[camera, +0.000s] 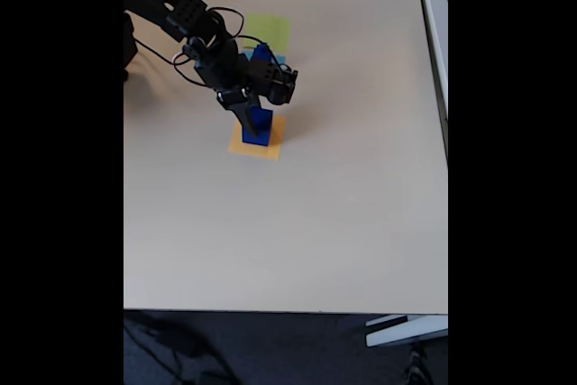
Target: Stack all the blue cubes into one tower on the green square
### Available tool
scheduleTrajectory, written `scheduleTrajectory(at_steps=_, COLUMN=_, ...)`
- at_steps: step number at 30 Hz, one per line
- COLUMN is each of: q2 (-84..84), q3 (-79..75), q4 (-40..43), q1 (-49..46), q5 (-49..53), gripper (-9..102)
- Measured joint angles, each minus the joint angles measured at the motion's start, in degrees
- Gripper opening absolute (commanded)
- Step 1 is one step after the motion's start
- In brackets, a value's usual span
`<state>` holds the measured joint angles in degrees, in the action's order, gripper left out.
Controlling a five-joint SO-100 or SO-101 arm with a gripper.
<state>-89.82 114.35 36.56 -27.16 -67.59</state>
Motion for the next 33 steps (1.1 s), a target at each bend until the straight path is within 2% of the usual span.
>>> scheduleTrajectory(at_steps=4, q2=-0.3, q3=-3.7, q4=5.5, q1=0.0, q5=1.6, gripper=6)
scheduleTrajectory(at_steps=15, q2=-10.0, q3=-6.7, q4=12.7, q1=0.4, q5=3.7, gripper=6)
scheduleTrajectory(at_steps=23, q2=-12.1, q3=-24.5, q4=24.6, q1=5.4, q5=4.9, gripper=6)
scheduleTrajectory(at_steps=28, q2=-15.0, q3=-31.8, q4=26.4, q1=11.6, q5=1.3, gripper=6)
scheduleTrajectory(at_steps=33, q2=-17.6, q3=-29.8, q4=24.4, q1=17.0, q5=-5.6, gripper=6)
